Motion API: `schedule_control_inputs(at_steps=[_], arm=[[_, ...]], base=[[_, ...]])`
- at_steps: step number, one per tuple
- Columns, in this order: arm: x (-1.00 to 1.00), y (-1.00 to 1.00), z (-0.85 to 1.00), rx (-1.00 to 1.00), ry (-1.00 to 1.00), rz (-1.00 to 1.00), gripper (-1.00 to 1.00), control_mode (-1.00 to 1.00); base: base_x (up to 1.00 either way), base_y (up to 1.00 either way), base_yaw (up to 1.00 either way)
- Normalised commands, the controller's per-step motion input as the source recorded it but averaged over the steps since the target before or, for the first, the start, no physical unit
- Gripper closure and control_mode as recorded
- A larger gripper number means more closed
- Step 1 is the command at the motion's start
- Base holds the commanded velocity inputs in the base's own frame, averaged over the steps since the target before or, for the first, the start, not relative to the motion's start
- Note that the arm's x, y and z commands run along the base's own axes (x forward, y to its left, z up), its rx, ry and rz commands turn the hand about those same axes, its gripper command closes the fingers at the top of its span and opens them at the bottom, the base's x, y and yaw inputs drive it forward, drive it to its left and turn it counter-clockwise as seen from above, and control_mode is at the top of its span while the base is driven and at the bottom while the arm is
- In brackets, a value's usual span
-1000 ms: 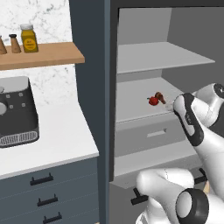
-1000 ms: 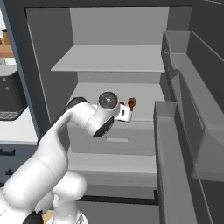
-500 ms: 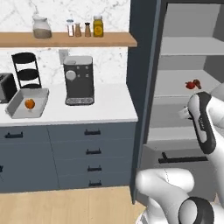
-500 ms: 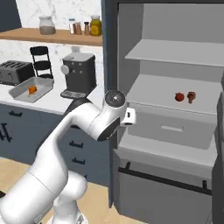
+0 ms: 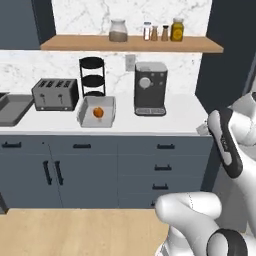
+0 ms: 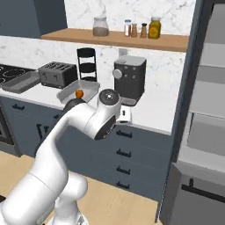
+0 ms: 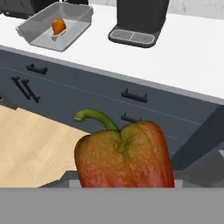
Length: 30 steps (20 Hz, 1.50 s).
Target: Place one bell pepper and one chicken drumstick in each tupperware on the nearby counter, to pack two identical lunches.
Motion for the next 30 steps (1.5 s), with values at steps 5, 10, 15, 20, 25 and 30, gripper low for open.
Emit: schedule_control_inputs(at_steps=[5,10,15,20,25,30], arm=[[0.00,0.00,0.00,0.00,0.00,0.00,1.00,1.00],[0.00,0.00,0.00,0.00,0.00,0.00,1.00,1.00],[0.00,0.00,0.00,0.00,0.00,0.00,1.00,1.00],[0.00,0.00,0.00,0.00,0.00,0.00,1.00,1.00],[0.00,0.00,0.00,0.00,0.00,0.00,1.00,1.00],[0.34,0.40,-0.03,-0.08,0.01,-0.07,1.00,-1.00]], base=[[0.99,1.00,0.00],[0.99,1.00,0.00],[0.29,1.00,0.00],[0.28,1.00,-0.05],[0.59,1.00,-0.13],[0.37,0.60,-0.09]])
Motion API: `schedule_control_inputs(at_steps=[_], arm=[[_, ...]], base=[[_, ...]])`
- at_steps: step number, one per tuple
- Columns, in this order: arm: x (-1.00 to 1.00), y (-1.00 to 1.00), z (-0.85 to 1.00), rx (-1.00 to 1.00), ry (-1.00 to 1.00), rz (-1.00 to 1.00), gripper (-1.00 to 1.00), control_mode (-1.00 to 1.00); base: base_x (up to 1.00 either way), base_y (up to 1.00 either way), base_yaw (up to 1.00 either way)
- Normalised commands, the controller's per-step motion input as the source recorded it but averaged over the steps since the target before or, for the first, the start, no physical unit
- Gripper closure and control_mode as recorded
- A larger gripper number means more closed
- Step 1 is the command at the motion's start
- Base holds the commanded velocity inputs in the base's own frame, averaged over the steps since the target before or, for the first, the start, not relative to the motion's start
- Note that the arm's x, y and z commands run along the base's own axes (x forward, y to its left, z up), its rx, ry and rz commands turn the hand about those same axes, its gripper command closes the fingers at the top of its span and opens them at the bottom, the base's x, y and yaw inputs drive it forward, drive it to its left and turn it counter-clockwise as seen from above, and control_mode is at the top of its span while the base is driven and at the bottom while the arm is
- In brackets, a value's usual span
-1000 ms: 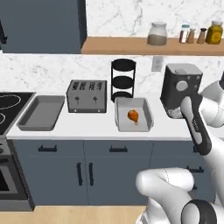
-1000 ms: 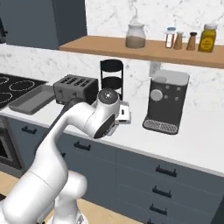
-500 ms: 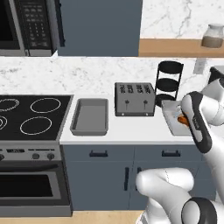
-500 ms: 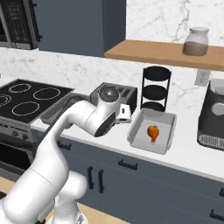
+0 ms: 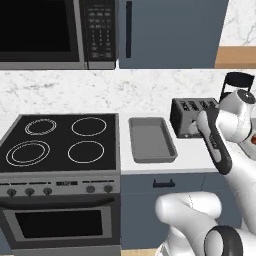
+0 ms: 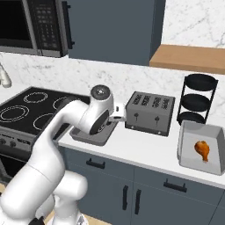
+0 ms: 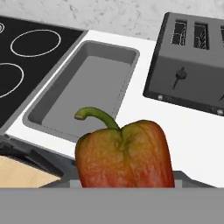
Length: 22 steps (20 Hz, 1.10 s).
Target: Place one bell pepper and one chicken drumstick in each tupperware on the nearby counter, to pack two identical lunches.
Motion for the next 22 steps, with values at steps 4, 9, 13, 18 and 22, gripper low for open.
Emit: schedule_control_inputs(at_steps=[4,9,13,18,22], arm=[[0.95,1.00,-0.33,-0.23,0.10,-0.18,1.00,-1.00],[1.00,0.90,-0.66,-0.13,0.18,-0.15,1.00,-1.00],[1.00,0.78,-0.61,-0.02,0.25,-0.09,1.00,-1.00],[1.00,0.17,-0.48,0.00,0.24,-0.01,-1.00,-1.00],[0.51,-0.10,-0.08,0.01,0.11,0.05,-1.00,-1.00]], base=[[0.00,0.00,0.00],[0.00,0.00,0.00],[0.00,0.00,0.00],[0.00,0.00,0.00],[0.00,0.00,0.00]])
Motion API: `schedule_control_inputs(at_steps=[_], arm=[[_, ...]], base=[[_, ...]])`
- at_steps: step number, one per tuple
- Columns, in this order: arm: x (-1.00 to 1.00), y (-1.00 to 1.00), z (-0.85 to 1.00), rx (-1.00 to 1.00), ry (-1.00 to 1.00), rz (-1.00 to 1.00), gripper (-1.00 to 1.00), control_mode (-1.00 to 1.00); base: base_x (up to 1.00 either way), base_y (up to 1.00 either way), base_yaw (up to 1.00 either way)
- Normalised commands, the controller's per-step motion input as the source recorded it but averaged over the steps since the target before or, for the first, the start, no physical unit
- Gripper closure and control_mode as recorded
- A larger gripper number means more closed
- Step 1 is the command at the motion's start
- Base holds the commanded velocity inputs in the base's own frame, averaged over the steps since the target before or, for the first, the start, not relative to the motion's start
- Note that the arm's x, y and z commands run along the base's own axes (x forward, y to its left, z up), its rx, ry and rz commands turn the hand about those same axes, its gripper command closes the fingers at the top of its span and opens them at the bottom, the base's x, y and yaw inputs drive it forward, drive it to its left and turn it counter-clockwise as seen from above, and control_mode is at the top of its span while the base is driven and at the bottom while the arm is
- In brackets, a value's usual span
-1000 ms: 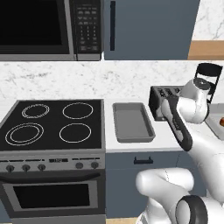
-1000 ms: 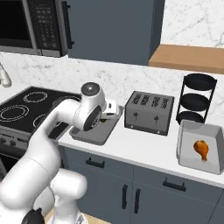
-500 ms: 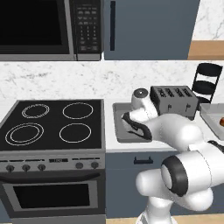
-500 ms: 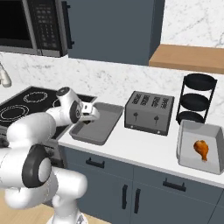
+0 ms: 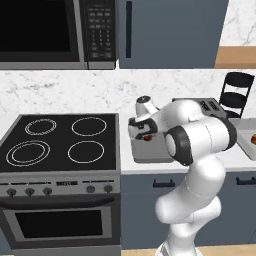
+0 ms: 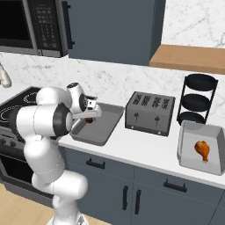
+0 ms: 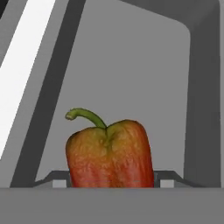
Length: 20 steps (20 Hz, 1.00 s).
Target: Place one bell pepper and one chicken drumstick in each tupperware on the nearby counter, to pack two identical lunches.
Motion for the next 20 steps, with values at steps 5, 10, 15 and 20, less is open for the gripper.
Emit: schedule_control_inputs(at_steps=[5,10,15,20], arm=[[0.00,0.00,0.00,0.00,0.00,0.00,-1.00,-1.00],[-0.66,-0.25,0.10,0.02,-0.01,0.00,-1.00,-1.00],[-1.00,-0.78,0.58,0.09,-0.12,-0.01,-1.00,-1.00],[-1.00,-0.69,0.89,0.09,-0.08,0.00,-1.00,-1.00]], base=[[0.00,0.00,0.00],[0.00,0.00,0.00],[0.00,0.00,0.00],[0.00,0.00,0.00]])
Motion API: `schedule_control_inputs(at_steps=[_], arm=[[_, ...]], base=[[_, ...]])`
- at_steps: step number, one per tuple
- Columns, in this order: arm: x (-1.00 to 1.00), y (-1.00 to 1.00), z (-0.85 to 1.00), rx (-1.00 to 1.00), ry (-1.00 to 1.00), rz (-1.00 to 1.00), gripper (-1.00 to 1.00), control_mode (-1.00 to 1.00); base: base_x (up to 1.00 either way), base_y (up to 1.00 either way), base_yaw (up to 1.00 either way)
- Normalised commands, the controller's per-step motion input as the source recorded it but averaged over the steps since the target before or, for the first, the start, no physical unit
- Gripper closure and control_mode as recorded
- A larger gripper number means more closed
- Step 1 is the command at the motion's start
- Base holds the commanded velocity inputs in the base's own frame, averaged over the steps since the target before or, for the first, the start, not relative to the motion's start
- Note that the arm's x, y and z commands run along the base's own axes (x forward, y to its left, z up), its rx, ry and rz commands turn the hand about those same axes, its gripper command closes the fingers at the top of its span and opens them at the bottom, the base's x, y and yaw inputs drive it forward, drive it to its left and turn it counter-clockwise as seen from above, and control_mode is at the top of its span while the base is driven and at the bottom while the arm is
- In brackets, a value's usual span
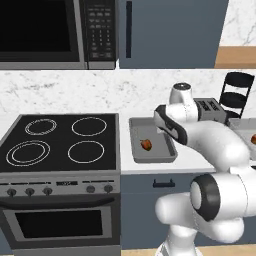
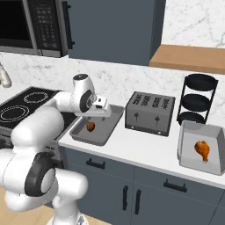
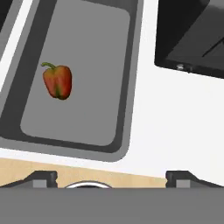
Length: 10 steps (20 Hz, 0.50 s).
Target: Place one bell pepper and one chicken drumstick in each tupperware on the nearby counter, to pack two identical lunches.
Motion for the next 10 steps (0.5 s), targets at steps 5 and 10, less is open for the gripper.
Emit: schedule_control_inputs(at_steps=[5,10], arm=[[-0.60,-0.45,0.47,0.04,-0.07,0.00,-1.00,1.00],[0.00,0.00,0.00,0.00,0.00,0.00,-1.00,1.00]], base=[[-0.40,-0.40,0.00],[-1.00,-1.00,0.00]])
